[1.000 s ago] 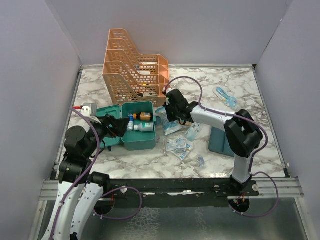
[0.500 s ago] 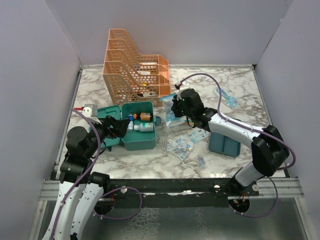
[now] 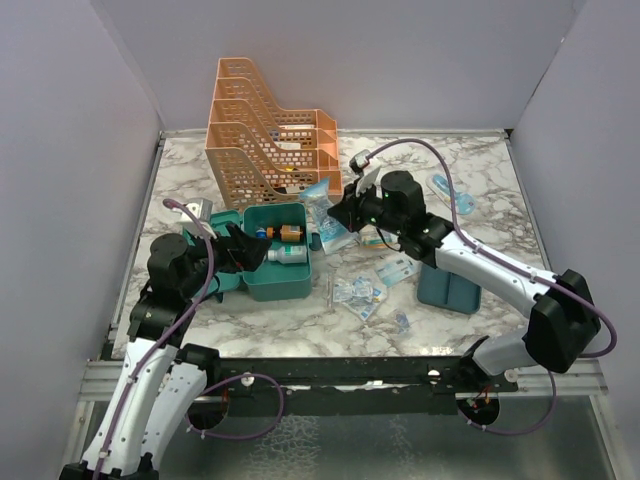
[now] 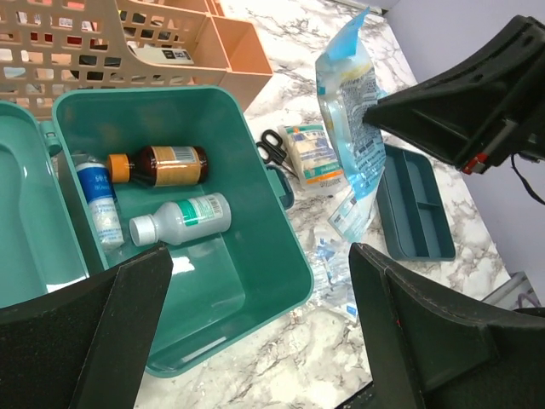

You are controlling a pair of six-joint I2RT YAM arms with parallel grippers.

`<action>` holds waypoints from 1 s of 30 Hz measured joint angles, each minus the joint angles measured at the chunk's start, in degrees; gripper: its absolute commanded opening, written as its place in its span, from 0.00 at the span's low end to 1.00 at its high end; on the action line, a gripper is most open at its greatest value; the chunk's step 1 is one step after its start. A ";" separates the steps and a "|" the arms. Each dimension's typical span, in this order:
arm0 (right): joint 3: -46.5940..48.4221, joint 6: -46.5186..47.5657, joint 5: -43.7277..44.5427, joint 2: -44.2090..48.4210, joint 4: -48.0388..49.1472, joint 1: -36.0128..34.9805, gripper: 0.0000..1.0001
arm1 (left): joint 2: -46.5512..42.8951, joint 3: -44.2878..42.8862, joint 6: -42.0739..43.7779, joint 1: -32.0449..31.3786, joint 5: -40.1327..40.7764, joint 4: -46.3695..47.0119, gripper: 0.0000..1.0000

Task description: Organize the medicine kit

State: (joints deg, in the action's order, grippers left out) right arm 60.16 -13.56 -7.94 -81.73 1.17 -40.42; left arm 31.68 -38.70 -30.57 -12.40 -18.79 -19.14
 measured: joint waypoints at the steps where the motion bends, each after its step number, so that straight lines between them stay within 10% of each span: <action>1: 0.07 0.42 -1.90 0.09 0.37 0.00 0.01 | 0.00 0.02 -0.20 0.00 0.07 -0.33 0.86; 18: 7.85 10.97 -25.57 -11.04 8.22 -7.63 0.01 | -9.44 -0.09 -4.48 -0.04 22.62 -8.70 0.83; 30: 18.18 25.11 -32.46 -20.59 -3.82 -8.59 0.01 | -9.31 -1.88 -7.48 -0.04 28.22 -11.43 0.83</action>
State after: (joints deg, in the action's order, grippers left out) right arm 78.35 11.55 -40.40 -102.32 -2.66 -49.01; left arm 22.37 -40.58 -38.04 -12.45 9.43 -30.57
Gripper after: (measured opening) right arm 0.014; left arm 0.831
